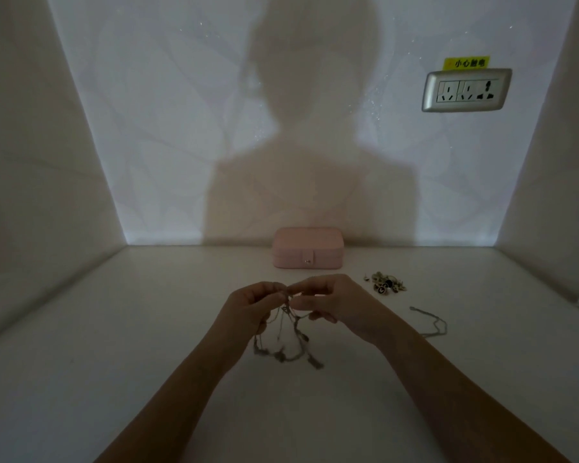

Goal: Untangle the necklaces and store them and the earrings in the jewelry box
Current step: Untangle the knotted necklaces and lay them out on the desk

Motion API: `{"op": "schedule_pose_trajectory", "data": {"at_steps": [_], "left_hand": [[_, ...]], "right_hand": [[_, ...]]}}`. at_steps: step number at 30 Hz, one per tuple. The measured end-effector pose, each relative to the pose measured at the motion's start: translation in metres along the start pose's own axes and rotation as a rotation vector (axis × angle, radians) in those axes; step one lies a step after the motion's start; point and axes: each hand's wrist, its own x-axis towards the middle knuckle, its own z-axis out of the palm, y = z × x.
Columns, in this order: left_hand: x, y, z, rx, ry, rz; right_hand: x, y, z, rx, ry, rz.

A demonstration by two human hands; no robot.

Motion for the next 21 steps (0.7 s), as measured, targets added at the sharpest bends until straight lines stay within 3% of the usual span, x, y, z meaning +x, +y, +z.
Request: {"op": "schedule_pose_trajectory", "data": {"at_steps": [3,7,13,15,19,21], "left_hand": [[-0.002,-0.002,0.001,0.125,0.007,0.037],[0.001,-0.004,-0.001,0.156,0.015,0.007],[-0.004,-0.004,0.004,0.177,-0.291,-0.134],[-0.005,-0.006,0.006,0.153,-0.315,-0.117],[0.000,-0.003,0.002,-0.049,-0.080,-0.032],[0.002,-0.004,0.000,-0.142,-0.053,-0.021]], "right_hand": [[0.000,0.000,0.003,-0.087,0.117,-0.013],[0.004,0.004,0.003,-0.145,0.151,-0.074],[0.013,0.015,0.004,-0.408,0.458,-0.163],[0.015,0.014,0.000,-0.256,0.492,-0.117],[0.014,0.009,-0.006,0.470,0.367,0.073],[0.013,0.006,-0.002,0.716,0.318,0.152]]}}
